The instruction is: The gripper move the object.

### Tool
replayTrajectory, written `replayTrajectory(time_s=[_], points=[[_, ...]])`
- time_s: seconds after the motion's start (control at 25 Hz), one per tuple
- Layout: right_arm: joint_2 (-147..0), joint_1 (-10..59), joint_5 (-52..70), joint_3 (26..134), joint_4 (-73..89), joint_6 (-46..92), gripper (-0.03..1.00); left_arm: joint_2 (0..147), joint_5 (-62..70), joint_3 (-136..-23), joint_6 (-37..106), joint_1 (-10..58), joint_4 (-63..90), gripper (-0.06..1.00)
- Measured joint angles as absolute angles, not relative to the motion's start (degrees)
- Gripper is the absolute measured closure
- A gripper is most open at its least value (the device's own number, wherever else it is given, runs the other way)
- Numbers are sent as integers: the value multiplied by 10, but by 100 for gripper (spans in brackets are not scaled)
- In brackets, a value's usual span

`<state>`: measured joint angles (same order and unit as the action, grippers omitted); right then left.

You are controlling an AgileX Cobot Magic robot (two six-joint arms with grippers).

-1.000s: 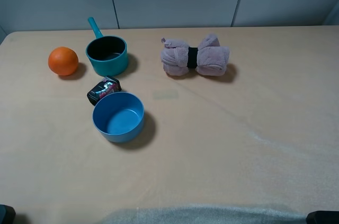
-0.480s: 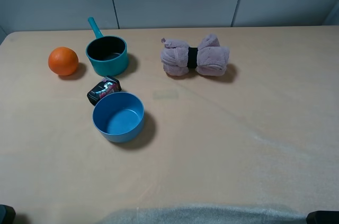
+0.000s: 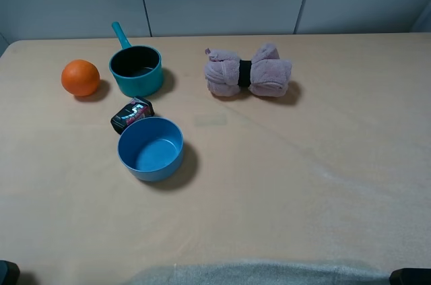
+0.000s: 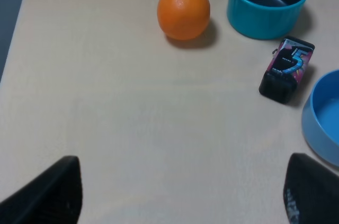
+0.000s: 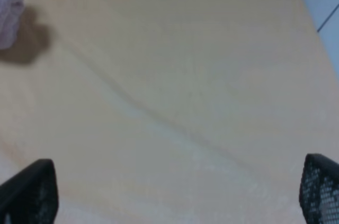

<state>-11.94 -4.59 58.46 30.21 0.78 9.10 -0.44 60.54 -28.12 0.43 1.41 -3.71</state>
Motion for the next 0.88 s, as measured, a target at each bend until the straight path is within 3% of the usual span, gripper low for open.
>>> replayTrajectory(time_s=[0.44, 0.88], points=[[-1, -44, 587, 286, -7, 58, 27, -4, 605, -281, 4, 14, -37, 11], [3, -43, 587, 286, -11, 57, 27, -4, 605, -281, 4, 14, -37, 11]])
